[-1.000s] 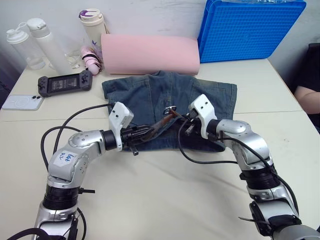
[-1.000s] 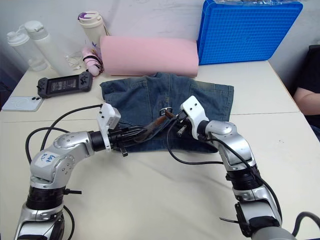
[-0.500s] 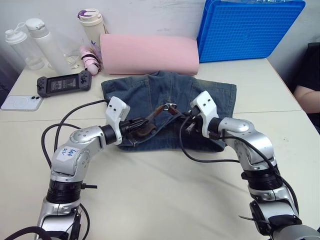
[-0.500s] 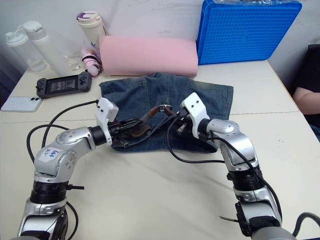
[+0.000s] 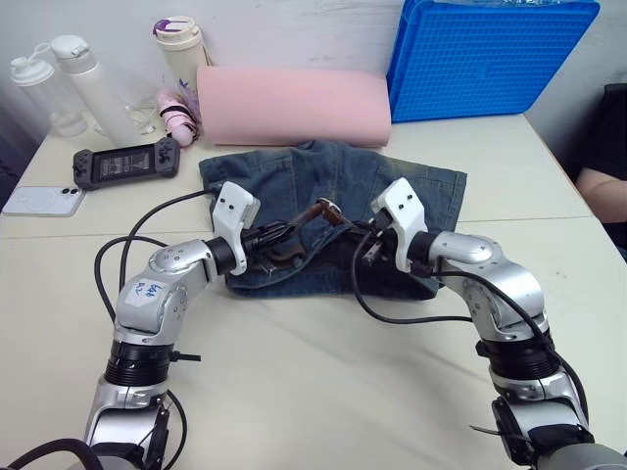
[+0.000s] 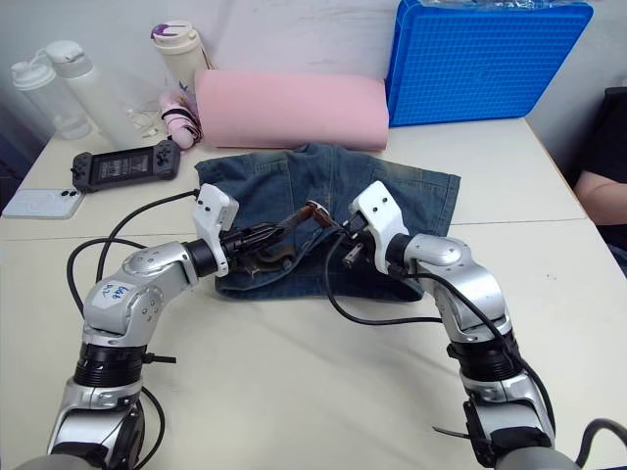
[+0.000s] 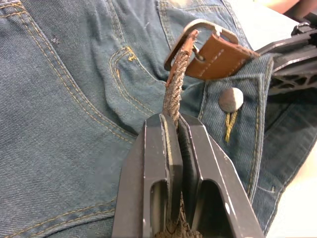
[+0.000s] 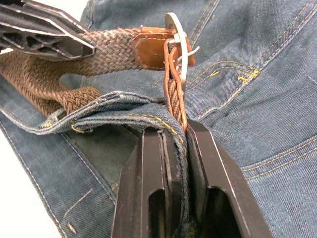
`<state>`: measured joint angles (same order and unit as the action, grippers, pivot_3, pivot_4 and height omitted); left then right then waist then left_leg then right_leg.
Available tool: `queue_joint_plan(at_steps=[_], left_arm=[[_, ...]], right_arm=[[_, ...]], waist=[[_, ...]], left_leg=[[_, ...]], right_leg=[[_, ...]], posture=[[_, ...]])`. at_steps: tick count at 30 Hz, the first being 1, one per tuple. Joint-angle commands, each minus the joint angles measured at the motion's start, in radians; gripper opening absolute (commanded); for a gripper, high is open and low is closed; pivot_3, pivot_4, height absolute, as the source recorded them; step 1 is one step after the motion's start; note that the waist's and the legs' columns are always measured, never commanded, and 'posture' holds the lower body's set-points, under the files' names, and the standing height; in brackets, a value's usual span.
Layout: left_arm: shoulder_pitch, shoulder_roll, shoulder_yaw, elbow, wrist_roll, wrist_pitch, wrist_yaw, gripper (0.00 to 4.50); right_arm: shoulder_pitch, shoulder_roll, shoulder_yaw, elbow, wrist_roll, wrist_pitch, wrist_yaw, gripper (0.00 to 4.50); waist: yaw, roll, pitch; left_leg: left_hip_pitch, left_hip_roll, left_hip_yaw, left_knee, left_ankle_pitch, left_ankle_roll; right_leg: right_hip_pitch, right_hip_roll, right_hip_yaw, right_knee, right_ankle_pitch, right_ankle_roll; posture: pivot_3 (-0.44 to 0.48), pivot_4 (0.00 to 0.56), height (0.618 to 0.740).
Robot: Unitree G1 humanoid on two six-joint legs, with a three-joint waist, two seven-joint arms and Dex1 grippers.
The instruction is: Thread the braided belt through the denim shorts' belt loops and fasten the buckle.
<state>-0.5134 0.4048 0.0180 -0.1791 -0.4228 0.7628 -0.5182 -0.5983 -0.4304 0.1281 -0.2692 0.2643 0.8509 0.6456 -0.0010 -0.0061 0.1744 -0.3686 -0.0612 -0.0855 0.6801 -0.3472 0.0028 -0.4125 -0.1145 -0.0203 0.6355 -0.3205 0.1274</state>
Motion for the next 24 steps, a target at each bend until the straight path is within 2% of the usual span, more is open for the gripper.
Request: queue_joint_plan(at_steps=[1,7,11,16,24], left_arm=[[-0.028,-0.017,-0.036,-0.028,0.0,-0.022,-0.02,0.0],[-0.06,-0.046,-0.128,-0.033,0.019,-0.05,-0.055,0.0],[-0.087,-0.067,-0.147,-0.001,0.051,-0.079,-0.051,0.0],[-0.092,-0.059,-0.153,0.02,0.083,-0.108,-0.063,0.0],[-0.094,-0.047,-0.166,0.057,0.132,-0.155,-0.082,0.0]], right_arm=[[-0.006,-0.023,0.046,-0.06,-0.006,-0.049,0.03,0.05],[0.002,-0.074,0.111,-0.05,-0.061,-0.102,0.045,0.05],[0.046,-0.143,0.167,-0.071,-0.11,-0.174,0.089,0.05],[0.088,-0.222,0.178,-0.081,-0.154,-0.27,0.141,0.05],[0.1,-0.28,0.208,-0.073,-0.201,-0.438,0.246,0.05]], waist=[[0.0,0.0,0.0],[0.0,0.0,0.0],[0.004,0.0,0.0],[0.004,0.0,0.0],[0.004,0.0,0.0]], left_leg=[[0.0,0.0,0.0,0.0,0.0,0.0],[0.0,0.0,0.0,0.0,0.0,0.0],[0.0,-0.001,0.0,0.0,0.0,0.0],[0.0,-0.001,0.0,0.0,0.0,0.0],[0.0,0.0,0.0,0.0,0.0,0.0]], right_leg=[[0.0,0.0,0.0,0.0,0.0,0.0],[0.0,0.0,0.0,0.0,0.0,0.0],[0.0,0.0,0.0,0.0,0.0,0.0],[0.0,0.0,0.0,-0.001,0.0,0.0],[0.001,0.0,0.0,-0.003,0.0,0.0]], posture=[[0.0,0.15,0.74],[0.0,0.15,0.74],[0.0,0.15,0.74],[0.0,0.15,0.74],[0.0,0.15,0.74]])
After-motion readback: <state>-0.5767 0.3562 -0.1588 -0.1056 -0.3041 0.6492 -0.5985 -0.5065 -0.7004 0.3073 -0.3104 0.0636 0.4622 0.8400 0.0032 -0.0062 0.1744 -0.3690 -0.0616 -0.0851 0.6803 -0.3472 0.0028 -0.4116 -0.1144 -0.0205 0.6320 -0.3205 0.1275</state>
